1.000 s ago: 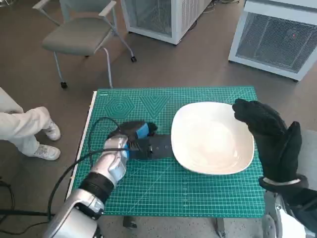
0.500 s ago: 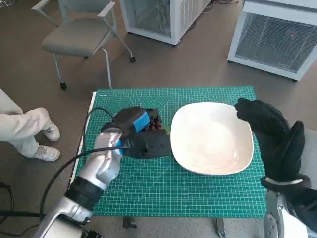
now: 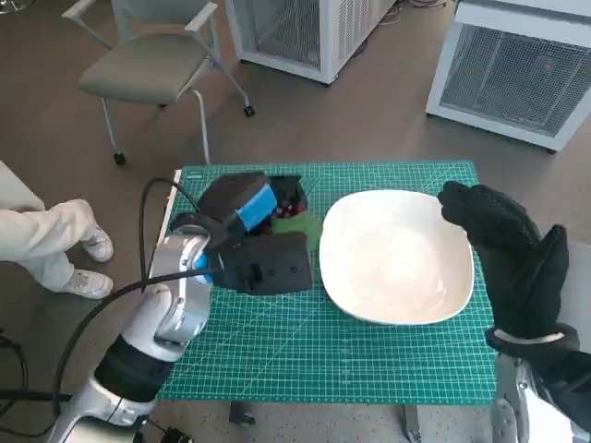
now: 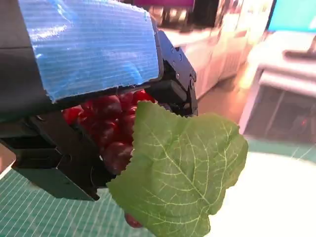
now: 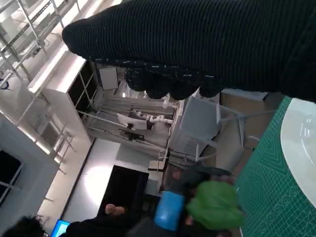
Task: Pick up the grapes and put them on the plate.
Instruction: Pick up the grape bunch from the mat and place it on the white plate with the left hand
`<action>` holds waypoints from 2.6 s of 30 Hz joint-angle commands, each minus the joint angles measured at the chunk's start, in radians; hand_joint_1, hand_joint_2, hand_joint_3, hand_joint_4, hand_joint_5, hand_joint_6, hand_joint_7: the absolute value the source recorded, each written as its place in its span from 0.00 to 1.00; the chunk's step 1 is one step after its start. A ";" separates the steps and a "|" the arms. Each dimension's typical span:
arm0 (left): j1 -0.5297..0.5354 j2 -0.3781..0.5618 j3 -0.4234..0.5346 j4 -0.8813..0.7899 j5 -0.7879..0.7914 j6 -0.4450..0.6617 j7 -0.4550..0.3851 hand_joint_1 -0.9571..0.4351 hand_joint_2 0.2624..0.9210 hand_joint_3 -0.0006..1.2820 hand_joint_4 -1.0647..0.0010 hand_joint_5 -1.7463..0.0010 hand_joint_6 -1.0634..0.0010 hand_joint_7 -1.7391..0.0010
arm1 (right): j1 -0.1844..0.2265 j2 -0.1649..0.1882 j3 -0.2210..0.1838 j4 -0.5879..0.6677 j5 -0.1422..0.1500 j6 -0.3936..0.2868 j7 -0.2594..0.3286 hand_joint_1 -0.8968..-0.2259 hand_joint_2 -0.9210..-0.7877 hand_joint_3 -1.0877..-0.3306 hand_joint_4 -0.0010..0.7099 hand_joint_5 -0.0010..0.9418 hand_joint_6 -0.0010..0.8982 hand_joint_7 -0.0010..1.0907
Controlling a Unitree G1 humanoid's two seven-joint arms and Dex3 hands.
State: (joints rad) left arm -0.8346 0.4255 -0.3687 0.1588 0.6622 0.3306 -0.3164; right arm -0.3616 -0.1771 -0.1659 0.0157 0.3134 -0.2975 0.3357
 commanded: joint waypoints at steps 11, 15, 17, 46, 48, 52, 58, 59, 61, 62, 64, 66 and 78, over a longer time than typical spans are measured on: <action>0.019 -0.003 0.020 -0.046 0.012 -0.027 0.028 0.69 0.78 0.25 0.39 0.19 0.29 0.50 | 0.018 0.006 0.001 0.011 0.001 0.004 -0.001 0.60 0.00 0.66 0.46 0.41 0.19 0.81; 0.009 -0.009 0.014 -0.025 0.011 -0.037 0.027 0.69 0.75 0.27 0.40 0.18 0.29 0.49 | 0.021 0.005 -0.001 0.006 0.000 0.006 -0.003 0.60 0.00 0.66 0.46 0.41 0.19 0.81; 0.001 -0.014 0.009 -0.015 0.013 -0.039 0.023 0.69 0.75 0.28 0.40 0.18 0.29 0.49 | 0.023 0.006 0.000 0.002 0.000 0.009 -0.005 0.60 0.00 0.66 0.46 0.40 0.19 0.81; -0.303 -0.285 -0.138 0.375 0.044 -0.145 0.051 0.69 0.72 0.36 0.48 0.12 0.37 0.42 | 0.095 0.005 -0.009 -0.113 0.000 0.042 -0.038 0.60 0.00 0.66 0.46 0.41 0.20 0.82; -0.326 -0.309 -0.143 0.420 0.037 -0.167 0.055 0.69 0.68 0.42 0.52 0.09 0.40 0.40 | 0.101 0.004 -0.013 -0.121 0.000 0.043 -0.041 0.59 0.00 0.66 0.46 0.41 0.20 0.82; -0.357 -0.348 -0.145 0.495 0.019 -0.206 0.062 0.69 0.65 0.48 0.57 0.05 0.43 0.36 | 0.111 0.004 -0.019 -0.136 -0.001 0.043 -0.045 0.59 0.00 0.66 0.46 0.41 0.20 0.82; -0.395 -0.404 -0.148 0.586 0.008 -0.225 0.061 0.69 0.51 0.61 0.60 0.01 0.42 0.32 | 0.128 0.003 -0.031 -0.159 -0.001 0.043 -0.054 0.59 0.00 0.66 0.47 0.41 0.20 0.82; -0.399 -0.410 -0.148 0.596 0.007 -0.224 0.060 0.69 0.50 0.62 0.60 0.01 0.41 0.32 | 0.130 0.004 -0.031 -0.163 -0.003 0.043 -0.056 0.59 0.00 0.66 0.47 0.41 0.20 0.82; -0.409 -0.426 -0.149 0.618 0.004 -0.219 0.055 0.69 0.52 0.62 0.61 0.03 0.46 0.27 | 0.134 0.005 -0.032 -0.170 -0.006 0.044 -0.060 0.59 0.00 0.67 0.47 0.41 0.20 0.82; -0.415 -0.436 -0.150 0.630 0.002 -0.215 0.052 0.69 0.55 0.61 0.61 0.04 0.50 0.24 | 0.136 0.006 -0.033 -0.173 -0.008 0.043 -0.063 0.60 0.00 0.67 0.47 0.41 0.20 0.82; -0.424 -0.449 -0.152 0.647 0.000 -0.211 0.050 0.69 0.64 0.55 0.63 0.08 0.57 0.17 | 0.138 0.006 -0.034 -0.177 -0.011 0.043 -0.068 0.60 0.00 0.67 0.47 0.41 0.20 0.82; -0.427 -0.454 -0.151 0.657 0.000 -0.211 0.050 0.69 0.73 0.49 0.65 0.10 0.62 0.15 | 0.139 0.006 -0.033 -0.179 -0.012 0.043 -0.070 0.60 0.00 0.67 0.47 0.41 0.20 0.82; -0.436 -0.472 -0.159 0.677 0.001 -0.208 0.045 0.85 0.68 0.58 0.66 0.04 0.65 0.44 | 0.145 0.011 -0.029 -0.182 -0.021 0.036 -0.083 0.60 0.00 0.67 0.47 0.41 0.21 0.81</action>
State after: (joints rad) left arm -1.2393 -0.0332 -0.5179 0.8278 0.6632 0.1184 -0.2644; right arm -0.2410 -0.1715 -0.1958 -0.1698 0.3070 -0.2685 0.2652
